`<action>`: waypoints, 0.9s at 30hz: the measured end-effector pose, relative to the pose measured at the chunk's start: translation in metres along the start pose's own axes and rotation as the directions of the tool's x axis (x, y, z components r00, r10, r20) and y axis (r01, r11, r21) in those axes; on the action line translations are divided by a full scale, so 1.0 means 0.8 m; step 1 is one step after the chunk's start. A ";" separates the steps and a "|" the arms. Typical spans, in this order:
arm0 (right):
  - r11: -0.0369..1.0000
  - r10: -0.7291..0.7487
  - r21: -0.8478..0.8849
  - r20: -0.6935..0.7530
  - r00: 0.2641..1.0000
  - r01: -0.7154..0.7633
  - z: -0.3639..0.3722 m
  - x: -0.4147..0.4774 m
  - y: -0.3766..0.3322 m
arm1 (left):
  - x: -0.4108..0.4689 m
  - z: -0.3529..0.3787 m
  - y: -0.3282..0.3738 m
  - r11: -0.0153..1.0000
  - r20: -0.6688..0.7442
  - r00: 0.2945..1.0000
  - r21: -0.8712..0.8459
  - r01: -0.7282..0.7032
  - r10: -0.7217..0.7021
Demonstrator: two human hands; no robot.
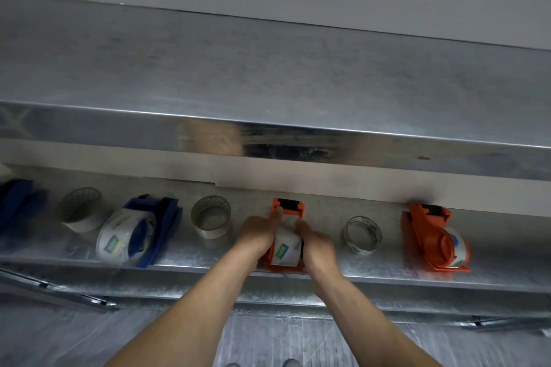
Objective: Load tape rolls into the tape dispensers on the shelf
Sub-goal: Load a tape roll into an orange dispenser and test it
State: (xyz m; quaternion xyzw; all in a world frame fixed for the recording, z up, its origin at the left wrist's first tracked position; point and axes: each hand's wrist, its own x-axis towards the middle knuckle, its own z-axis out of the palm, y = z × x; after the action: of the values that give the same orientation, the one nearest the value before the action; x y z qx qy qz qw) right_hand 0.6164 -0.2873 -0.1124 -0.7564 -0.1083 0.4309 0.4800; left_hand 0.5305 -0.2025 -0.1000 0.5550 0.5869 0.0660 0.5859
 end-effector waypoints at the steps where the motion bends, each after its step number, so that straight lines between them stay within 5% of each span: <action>1: 1.000 0.007 -0.009 -0.005 1.000 -0.007 0.001 0.002 0.000 | -0.001 -0.001 0.000 0.999 0.037 0.999 -0.044 0.007 -0.005; 6: 0.999 0.034 0.040 0.043 0.998 -0.036 0.005 0.009 -0.001 | -0.005 -0.010 -0.011 0.992 0.201 0.972 -0.071 -0.108 0.120; 19: 0.986 -0.137 0.130 0.271 0.953 0.105 -0.013 0.005 0.009 | 0.000 -0.002 -0.008 0.994 0.074 0.992 -0.017 -0.104 0.105; 27: 0.995 -0.100 -0.006 0.203 0.974 0.104 -0.002 0.008 0.006 | 0.002 0.006 -0.001 0.998 0.005 0.998 0.006 -0.062 0.062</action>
State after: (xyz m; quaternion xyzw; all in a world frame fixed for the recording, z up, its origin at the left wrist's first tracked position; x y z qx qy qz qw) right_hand 0.6205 -0.2870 -0.1197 -0.7059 -0.1989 0.4796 0.4818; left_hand 0.5345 -0.2042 -0.1030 0.5748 0.5682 0.0811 0.5833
